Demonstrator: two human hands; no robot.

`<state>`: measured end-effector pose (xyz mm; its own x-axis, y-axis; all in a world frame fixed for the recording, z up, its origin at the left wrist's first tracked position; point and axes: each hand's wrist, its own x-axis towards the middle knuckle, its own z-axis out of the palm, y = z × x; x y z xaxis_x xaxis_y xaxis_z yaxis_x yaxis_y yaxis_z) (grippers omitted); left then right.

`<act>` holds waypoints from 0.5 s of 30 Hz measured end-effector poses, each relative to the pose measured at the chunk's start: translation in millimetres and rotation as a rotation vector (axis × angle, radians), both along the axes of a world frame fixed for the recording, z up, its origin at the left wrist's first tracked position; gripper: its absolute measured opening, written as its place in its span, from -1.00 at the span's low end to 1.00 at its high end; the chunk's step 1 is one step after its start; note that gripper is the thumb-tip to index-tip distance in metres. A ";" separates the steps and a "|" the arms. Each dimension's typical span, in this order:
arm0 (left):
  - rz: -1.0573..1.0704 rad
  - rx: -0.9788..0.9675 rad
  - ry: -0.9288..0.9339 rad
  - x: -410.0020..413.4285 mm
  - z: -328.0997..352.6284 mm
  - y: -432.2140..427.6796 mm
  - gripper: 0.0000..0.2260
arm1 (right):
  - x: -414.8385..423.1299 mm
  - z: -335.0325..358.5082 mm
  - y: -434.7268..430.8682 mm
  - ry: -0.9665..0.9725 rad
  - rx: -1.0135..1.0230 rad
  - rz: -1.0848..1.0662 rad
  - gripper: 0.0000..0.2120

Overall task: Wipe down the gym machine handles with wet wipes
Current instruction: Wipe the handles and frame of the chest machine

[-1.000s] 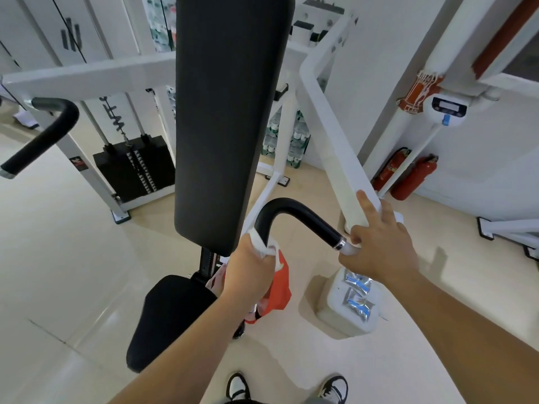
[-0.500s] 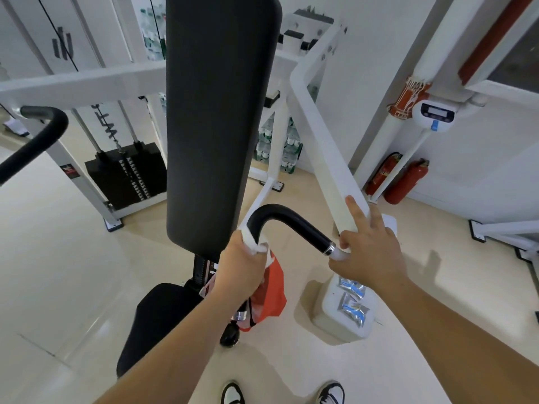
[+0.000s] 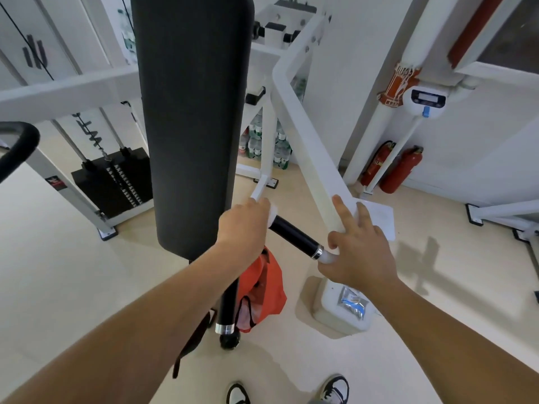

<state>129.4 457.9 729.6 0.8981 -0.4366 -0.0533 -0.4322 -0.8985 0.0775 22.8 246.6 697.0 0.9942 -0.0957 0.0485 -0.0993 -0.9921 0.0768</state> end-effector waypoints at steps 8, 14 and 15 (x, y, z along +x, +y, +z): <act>-0.612 0.298 -0.150 -41.4 -11.2 -72.3 -0.75 | -1.1 2.4 2.6 -0.022 0.021 -0.018 -0.75; -0.645 0.169 -0.279 -14.3 -26.6 -21.3 -0.66 | -1.1 1.5 1.2 -0.006 0.015 -0.027 -0.70; -0.577 0.192 -0.248 -7.2 -19.5 -13.4 -0.64 | -0.7 0.4 1.0 -0.017 0.017 -0.021 -0.70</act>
